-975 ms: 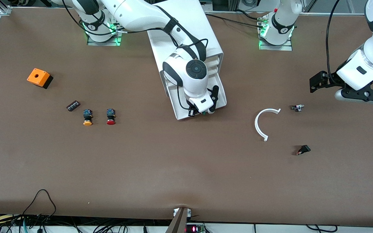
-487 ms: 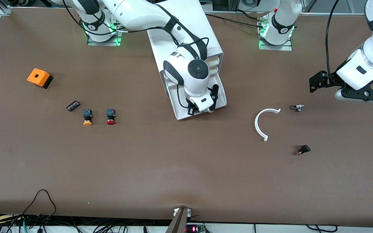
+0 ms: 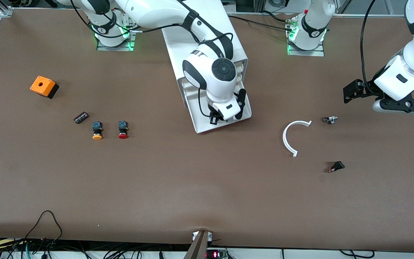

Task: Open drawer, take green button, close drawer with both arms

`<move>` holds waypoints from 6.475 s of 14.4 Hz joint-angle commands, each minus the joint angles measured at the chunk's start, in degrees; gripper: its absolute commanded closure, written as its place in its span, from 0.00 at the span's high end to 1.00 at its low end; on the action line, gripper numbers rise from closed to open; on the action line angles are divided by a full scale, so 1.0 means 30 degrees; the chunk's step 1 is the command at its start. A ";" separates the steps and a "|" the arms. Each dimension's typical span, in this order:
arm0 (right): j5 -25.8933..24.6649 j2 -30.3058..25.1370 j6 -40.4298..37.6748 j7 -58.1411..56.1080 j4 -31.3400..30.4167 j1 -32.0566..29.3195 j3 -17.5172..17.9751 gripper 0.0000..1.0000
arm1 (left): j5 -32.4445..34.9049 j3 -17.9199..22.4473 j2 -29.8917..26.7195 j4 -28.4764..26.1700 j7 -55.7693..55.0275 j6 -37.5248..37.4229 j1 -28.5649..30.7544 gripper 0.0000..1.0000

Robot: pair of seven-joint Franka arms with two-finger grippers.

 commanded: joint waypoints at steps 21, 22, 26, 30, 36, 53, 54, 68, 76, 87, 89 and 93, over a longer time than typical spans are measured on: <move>0.1897 -0.4042 0.0992 0.4829 -0.5844 -0.5808 -0.3643 0.28 | -0.2449 -0.0650 1.0651 0.3271 -0.8352 0.6383 -0.6284 1.00; 0.2075 -0.3926 0.1374 0.4829 -0.6050 -0.6159 -0.3643 0.28 | -0.2449 -0.0621 1.1268 0.3830 -0.9435 0.6558 -0.6840 1.00; 0.2164 -0.3574 0.4592 0.5063 -0.8624 -0.7448 -0.3643 0.28 | -0.2244 -0.0562 1.1976 0.3574 -1.0966 0.9396 -0.7812 1.00; 0.2368 -0.2785 0.5769 0.5090 -0.9128 -0.8680 -0.3643 0.29 | -0.1252 -0.0415 1.2680 0.3513 -1.3313 1.0514 -0.8838 1.00; 0.4918 -0.2695 0.5831 0.5033 -1.0240 -0.9268 -0.3643 0.29 | -0.1072 -0.0415 1.2972 0.2166 -1.3343 1.1363 -0.9570 1.00; 0.4860 -0.3512 0.5159 0.4741 -1.0242 -0.9796 -0.3878 1.00 | -0.3969 -0.2056 1.2563 0.1052 -1.3372 0.7995 -0.9834 1.00; 0.4860 -0.4037 0.4722 0.4741 -1.0212 -0.9767 -0.3878 1.00 | -0.4088 -0.2056 1.2592 0.1023 -1.3343 0.7850 -0.9921 1.00; 0.2494 -1.1418 -0.4885 0.4770 -0.7956 -1.2309 -0.3152 1.00 | -0.8162 -0.2056 1.2974 0.0613 -1.3079 0.6179 -1.0010 1.00; 0.1139 -1.3886 -0.8957 0.4682 -0.6706 -1.4776 -0.1212 1.00 | -0.8572 -0.2056 1.2915 0.0671 -1.3167 0.5680 -1.0039 1.00; 0.1196 -1.3299 -1.0222 0.4654 -0.5876 -1.5626 -0.1797 1.00 | -0.5653 -0.1792 1.1627 0.3975 -1.3079 0.3138 -0.7669 1.00; 0.1081 -1.3417 -1.1538 0.4132 -0.5935 -1.5626 -0.1739 1.00 | -0.3543 -0.1792 1.1189 0.4683 -1.3050 0.2548 -0.7257 1.00; 0.1227 -1.3739 -1.1396 -0.1065 -0.6199 -1.5568 -0.2823 1.00 | 0.0620 -0.1792 0.9549 0.4801 -1.1010 0.1497 -0.6382 1.00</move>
